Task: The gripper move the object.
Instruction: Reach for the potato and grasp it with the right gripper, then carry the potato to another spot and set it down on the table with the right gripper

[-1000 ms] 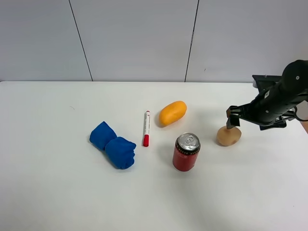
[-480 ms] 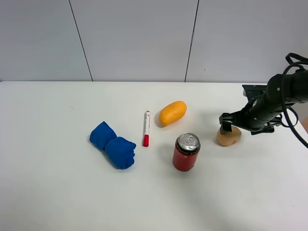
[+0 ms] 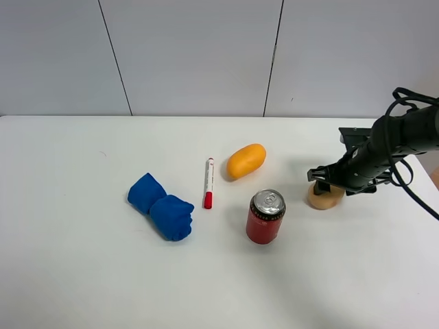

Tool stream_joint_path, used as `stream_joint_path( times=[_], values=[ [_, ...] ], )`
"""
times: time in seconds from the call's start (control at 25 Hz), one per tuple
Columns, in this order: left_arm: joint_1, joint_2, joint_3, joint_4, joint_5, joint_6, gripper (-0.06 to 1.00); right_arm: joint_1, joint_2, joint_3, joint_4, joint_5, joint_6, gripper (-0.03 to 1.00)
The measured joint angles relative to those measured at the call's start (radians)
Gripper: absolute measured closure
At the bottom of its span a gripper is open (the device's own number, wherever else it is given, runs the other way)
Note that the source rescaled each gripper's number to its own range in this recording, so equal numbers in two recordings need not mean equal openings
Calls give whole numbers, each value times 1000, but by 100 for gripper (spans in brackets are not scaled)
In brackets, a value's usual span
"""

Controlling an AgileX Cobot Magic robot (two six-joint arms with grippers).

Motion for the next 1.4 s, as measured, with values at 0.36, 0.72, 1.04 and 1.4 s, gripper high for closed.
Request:
stream_joint_path(
  times=[0.36, 0.72, 1.04, 1.4],
  values=[
    [0, 0, 0, 0, 0, 0, -6, 1, -40, 0, 3, 58, -70, 94],
    [0, 0, 0, 0, 0, 0, -6, 201, -274, -131, 152, 112, -155, 96],
    [0, 0, 0, 0, 0, 0, -6, 380, -107, -564, 236, 202, -163, 96],
    [0, 0, 0, 0, 0, 0, -6, 552, 258, -1003, 233, 401, -176, 96]
  ],
)
